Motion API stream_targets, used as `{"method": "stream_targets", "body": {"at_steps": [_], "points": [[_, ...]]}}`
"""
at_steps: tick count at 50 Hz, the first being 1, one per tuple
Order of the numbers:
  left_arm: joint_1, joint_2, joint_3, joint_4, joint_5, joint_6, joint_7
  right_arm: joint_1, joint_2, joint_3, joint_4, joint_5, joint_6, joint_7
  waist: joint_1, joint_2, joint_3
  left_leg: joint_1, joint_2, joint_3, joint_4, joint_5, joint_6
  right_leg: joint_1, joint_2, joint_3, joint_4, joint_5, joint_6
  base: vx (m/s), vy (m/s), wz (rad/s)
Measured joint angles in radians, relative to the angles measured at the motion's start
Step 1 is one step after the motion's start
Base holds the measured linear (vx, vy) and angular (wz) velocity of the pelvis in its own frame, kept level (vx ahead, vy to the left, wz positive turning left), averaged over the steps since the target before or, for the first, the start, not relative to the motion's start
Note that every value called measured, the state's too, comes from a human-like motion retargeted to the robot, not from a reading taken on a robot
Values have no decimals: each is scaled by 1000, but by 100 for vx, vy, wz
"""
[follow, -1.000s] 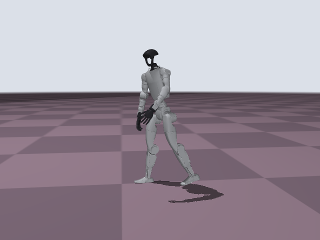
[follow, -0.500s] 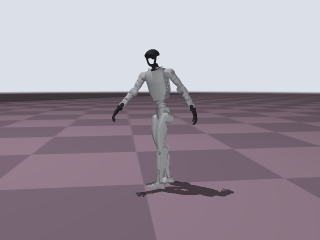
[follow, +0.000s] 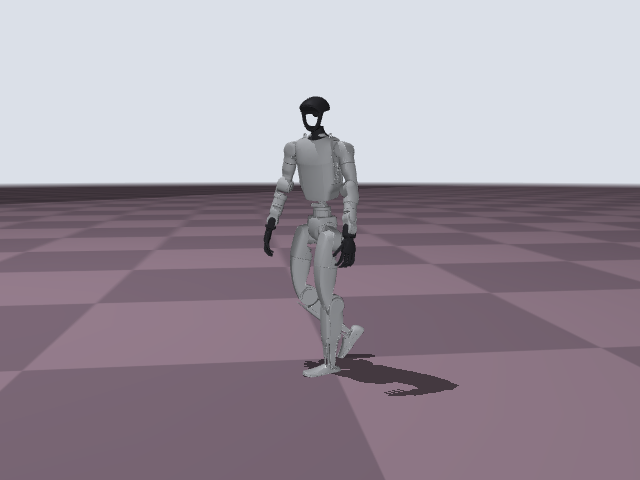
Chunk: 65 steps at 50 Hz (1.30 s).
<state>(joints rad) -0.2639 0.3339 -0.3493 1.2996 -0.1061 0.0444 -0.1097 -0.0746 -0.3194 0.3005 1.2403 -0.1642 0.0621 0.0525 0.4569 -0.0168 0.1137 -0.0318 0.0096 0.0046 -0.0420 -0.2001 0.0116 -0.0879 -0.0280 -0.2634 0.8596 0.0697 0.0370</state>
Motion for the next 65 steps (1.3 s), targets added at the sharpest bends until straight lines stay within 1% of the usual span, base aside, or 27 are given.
{"method": "stream_targets", "body": {"at_steps": [2, 5, 7, 9, 10, 12, 15, 17, 20, 22, 24, 27, 30, 32, 35, 40, 43, 45, 50, 55, 59, 62, 65], "points": [[-103, -21, -33, -21, -62, 0, 50, 42, 9, 0, 9, 20, 5, -7, -22, 0, 2, 13, -1, -16, 10, -15, 7, -80, -46, -23, 90, -63, -24, 38, -2, 36], [-249, -55, -111, -56, -127, -10, 99, 95, 20, 13, 21, 49, 8, -16, -63, 7, 8, 31, -5, -44, 31, -41, 12, -169, -99, -40, 107, -145, -39, 36, -4, 43], [-337, -76, -183, -84, -144, -19, 109, 125, 26, 27, 29, 71, 8, -20, -94, 15, 11, 43, -8, -65, 44, -58, 16, -205, -119, -42, 36, -174, -27, 34, -6, 51], [-420, -93, -258, -119, -150, -26, 104, 147, 32, 41, 37, 92, 11, -24, -126, 22, 17, 55, -13, -87, 55, -75, 20, -221, -142, -51, -85, -186, -10, 34, -8, 54], [-460, -100, -294, -138, -152, -29, 98, 155, 35, 48, 41, 102, 14, -25, -141, 26, 20, 61, -17, -97, 60, -83, 23, -223, -155, -58, -159, -186, -1, 34, -10, 56], [-532, -113, -351, -184, -158, -36, 83, 163, 42, 57, 50, 119, 21, -30, -171, 26, 32, 75, -35, -120, 66, -96, 29, -206, -186, -73, -352, -143, 25, 35, -12, 61], [-622, -130, -402, -259, -182, -54, 72, 160, 53, 62, 65, 136, 37, -44, -217, 13, 61, 107, -78, -159, 71, -116, 32, -151, -239, -81, -682, -26, 80, 37, -18, 73], [-664, -140, -422, -311, -200, -70, 69, 150, 67, 55, 74, 133, 49, -59, -238, 3, 86, 139, -97, -183, 71, -133, 23, -117, -273, -81, -844, 22, 142, 39, -24, 69], [-684, -157, -444, -385, -212, -90, 45, 145, 90, 38, 80, 121, 56, -80, -244, 1, 100, 174, -88, -205, 71, -155, -1, -102, -289, -78, -944, 20, 225, 37, -35, 42], [-680, -158, -449, -431, -201, -98, 9, 127, 99, 24, 84, 116, 55, -91, -225, 12, 93, 169, -43, -198, 78, -164, -28, -118, -246, -76, -947, 22, 225, 30, -53, 7], [-661, -155, -452, -471, -176, -102, -32, 105, 99, 9, 90, 113, 52, -100, -209, 15, 85, 160, -24, -203, 91, -164, -37, -117, -229, -91, -947, 40, 225, 31, -47, 15], [-605, -138, -455, -511, -118, -103, -94, 67, 88, -11, 105, 105, 47, -108, -189, 13, 73, 145, -15, -222, 121, -148, -40, -100, -219, -119, -947, 38, 225, 33, -40, 28], [-512, -105, -452, -522, -63, -94, -135, 24, 67, -22, 124, 91, 46, -112, -170, 6, 64, 134, -22, -243, 165, -105, -32, -68, -225, -134, -947, -7, 225, 36, -31, 34], [-433, -78, -439, -508, -43, -80, -141, -7, 48, -20, 132, 83, 49, -113, -157, -4, 61, 121, -37, -239, 209, -65, -16, -42, -239, -140, -947, -33, 225, 35, -28, 28], [-303, -38, -393, -460, -44, -51, -123, -63, 12, -4, 129, 77, 54, -115, -136, -31, 61, 76, -66, -192, 312, -23, 26, -13, -261, -143, -944, -62, 225, 31, -30, 17], [-90, 6, -221, -323, -136, -15, -30, -176, -62, 36, 69, 88, 49, -132, -110, -81, 58, -68, -118, -62, 518, -65, 129, 2, -294, -139, -929, -107, 225, 28, -25, 5], [24, 24, -97, -240, -215, -11, 29, -239, -101, 44, 16, 94, 36, -144, -81, -94, 58, -120, -151, -31, 520, -86, 152, 11, -290, -121, -920, -134, 220, 27, -20, -30], [92, 38, -20, -192, -262, -12, 57, -280, -120, 43, -14, 95, 28, -149, -56, -93, 58, -141, -165, -30, 474, -79, 142, 15, -269, -102, -914, -152, 209, 26, -21, -55], [251, 76, 127, -117, -311, -11, 59, -368, -135, 23, -53, 91, 15, -160, 12, -60, 60, -159, -157, -38, 268, -6, 78, 37, -188, -50, -891, -204, 174, 27, -18, -65], [400, 100, 208, -100, -280, -9, -21, -415, -111, 4, -49, 58, 11, -148, 74, -17, 66, -180, -140, -50, 87, 83, 21, 80, -110, -4, -868, -252, 147, 30, -13, -63], [497, 105, 248, -101, -229, -19, -101, -418, -77, -4, -32, -11, 3, -94, 114, 8, 74, -208, -142, -61, -6, 146, -9, 124, -69, 33, -859, -281, 137, 33, -9, -57], [548, 101, 269, -98, -181, -29, -153, -405, -51, -11, -18, -71, -4, -41, 134, 20, 82, -230, -146, -58, -45, 151, -27, 158, -49, 59, -853, -301, 125, 35, -7, -50], [582, 97, 277, -101, -135, -35, -191, -377, -28, -20, -3, -116, -8, 1, 143, 26, 87, -255, -149, -33, -45, 113, -44, 191, -36, 80, -847, -320, 109, 37, -5, -42]]}}
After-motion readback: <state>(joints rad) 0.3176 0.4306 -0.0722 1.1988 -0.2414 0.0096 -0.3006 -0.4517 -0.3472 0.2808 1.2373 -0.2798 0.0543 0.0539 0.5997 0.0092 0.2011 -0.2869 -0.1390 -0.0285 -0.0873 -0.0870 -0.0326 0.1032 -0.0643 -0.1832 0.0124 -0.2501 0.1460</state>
